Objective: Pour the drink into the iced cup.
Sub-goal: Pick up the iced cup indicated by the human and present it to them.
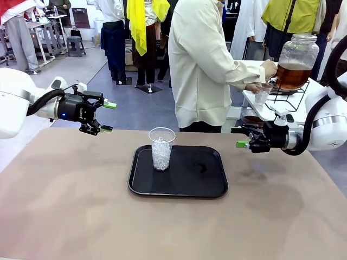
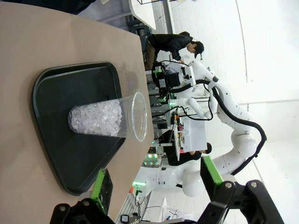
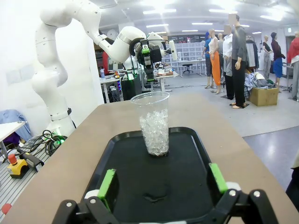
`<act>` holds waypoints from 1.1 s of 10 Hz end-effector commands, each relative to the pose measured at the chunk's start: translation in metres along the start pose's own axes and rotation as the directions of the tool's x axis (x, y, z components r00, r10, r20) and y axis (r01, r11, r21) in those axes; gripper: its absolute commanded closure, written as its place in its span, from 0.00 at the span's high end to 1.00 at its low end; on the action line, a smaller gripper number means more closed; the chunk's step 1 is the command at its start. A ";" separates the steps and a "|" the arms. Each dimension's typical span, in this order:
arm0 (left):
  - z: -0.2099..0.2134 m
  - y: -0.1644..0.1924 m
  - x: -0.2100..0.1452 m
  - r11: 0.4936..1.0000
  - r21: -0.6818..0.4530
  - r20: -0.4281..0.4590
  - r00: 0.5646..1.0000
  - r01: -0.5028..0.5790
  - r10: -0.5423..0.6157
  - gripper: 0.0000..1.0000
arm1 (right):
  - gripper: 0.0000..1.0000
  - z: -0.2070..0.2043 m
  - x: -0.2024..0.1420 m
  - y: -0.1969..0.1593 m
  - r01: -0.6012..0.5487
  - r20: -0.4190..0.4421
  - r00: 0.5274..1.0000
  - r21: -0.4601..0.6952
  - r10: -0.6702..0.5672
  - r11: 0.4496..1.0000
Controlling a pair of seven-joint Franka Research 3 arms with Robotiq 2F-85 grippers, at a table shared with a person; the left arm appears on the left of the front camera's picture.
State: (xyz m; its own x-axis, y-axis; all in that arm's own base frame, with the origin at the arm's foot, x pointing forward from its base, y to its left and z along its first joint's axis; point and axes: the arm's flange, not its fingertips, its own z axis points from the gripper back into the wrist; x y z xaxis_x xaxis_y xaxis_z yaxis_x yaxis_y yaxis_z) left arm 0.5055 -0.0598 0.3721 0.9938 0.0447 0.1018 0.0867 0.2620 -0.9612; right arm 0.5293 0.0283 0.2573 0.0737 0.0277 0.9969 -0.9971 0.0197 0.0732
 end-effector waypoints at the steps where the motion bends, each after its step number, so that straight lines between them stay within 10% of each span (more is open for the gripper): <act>1: 0.000 -0.001 0.000 1.000 0.006 -0.001 1.000 0.004 -0.004 1.00 | 1.00 -0.002 0.002 -0.001 -0.005 0.000 1.000 0.003 0.005 1.000; 11: 0.000 -0.001 0.000 1.000 0.006 -0.001 1.000 0.004 -0.004 1.00 | 1.00 -0.002 0.002 -0.001 -0.005 0.000 1.000 0.003 0.005 1.000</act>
State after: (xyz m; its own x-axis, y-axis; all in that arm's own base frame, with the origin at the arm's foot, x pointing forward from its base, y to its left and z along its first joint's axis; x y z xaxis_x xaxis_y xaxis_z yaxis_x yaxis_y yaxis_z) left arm 0.5055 -0.0598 0.3721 0.9938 0.0447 0.1018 0.0867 0.2620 -0.9612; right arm 0.5293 0.0283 0.2573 0.0737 0.0277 0.9969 -0.9971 0.0197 0.0732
